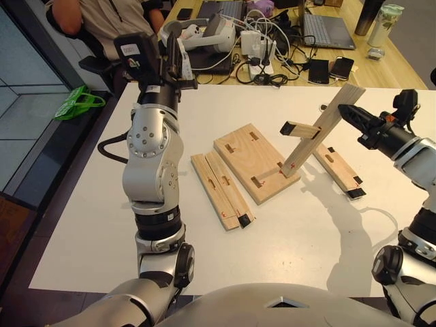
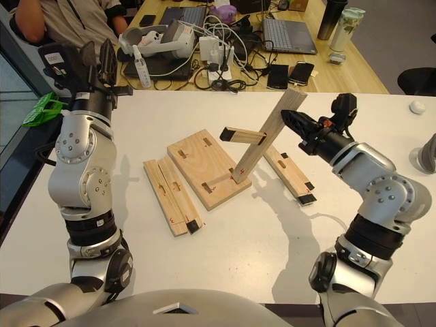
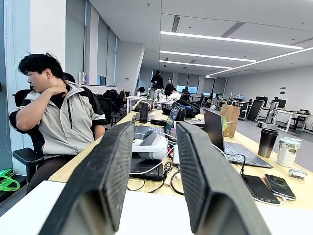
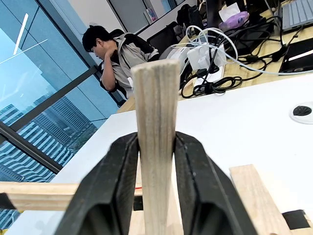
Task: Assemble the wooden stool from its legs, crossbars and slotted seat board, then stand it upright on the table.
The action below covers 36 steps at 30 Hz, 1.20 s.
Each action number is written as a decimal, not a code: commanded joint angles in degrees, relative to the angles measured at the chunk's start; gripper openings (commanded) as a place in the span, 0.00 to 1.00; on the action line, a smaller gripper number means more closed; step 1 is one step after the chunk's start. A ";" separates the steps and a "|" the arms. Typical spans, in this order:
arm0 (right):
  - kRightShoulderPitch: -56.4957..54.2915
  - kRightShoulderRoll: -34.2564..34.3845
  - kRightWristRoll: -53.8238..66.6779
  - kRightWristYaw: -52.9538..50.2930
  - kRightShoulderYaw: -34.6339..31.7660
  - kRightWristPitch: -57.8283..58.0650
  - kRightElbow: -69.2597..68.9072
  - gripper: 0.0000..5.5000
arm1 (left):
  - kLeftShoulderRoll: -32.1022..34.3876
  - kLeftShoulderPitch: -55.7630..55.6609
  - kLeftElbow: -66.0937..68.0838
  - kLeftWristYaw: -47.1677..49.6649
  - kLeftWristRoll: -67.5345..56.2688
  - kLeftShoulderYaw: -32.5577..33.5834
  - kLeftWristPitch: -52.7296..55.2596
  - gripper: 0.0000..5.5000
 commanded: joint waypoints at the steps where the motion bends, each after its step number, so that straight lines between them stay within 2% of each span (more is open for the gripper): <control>1: 1.96 0.54 -1.05 -0.10 2.19 -3.80 1.63 0.18 | 0.25 -0.36 0.21 -0.33 0.12 -0.41 0.92 0.28; 10: -1.35 1.73 -0.81 -0.84 6.38 -9.21 4.52 0.18 | 0.31 -0.57 0.34 -0.91 0.17 -0.84 0.93 0.28; 22: -4.58 4.21 -0.58 -3.45 7.65 -14.35 7.67 0.18 | 0.00 -0.84 0.79 -1.14 0.10 -1.01 0.89 0.28; 30: -0.77 4.14 -1.45 -3.23 9.86 -16.01 5.16 0.18 | -1.00 2.09 -1.38 -0.95 0.00 -2.31 2.56 0.28; 36: -0.72 2.48 -1.60 -3.07 9.07 -17.11 5.75 0.18 | -1.28 4.02 -3.43 -0.85 0.10 -2.68 4.00 0.28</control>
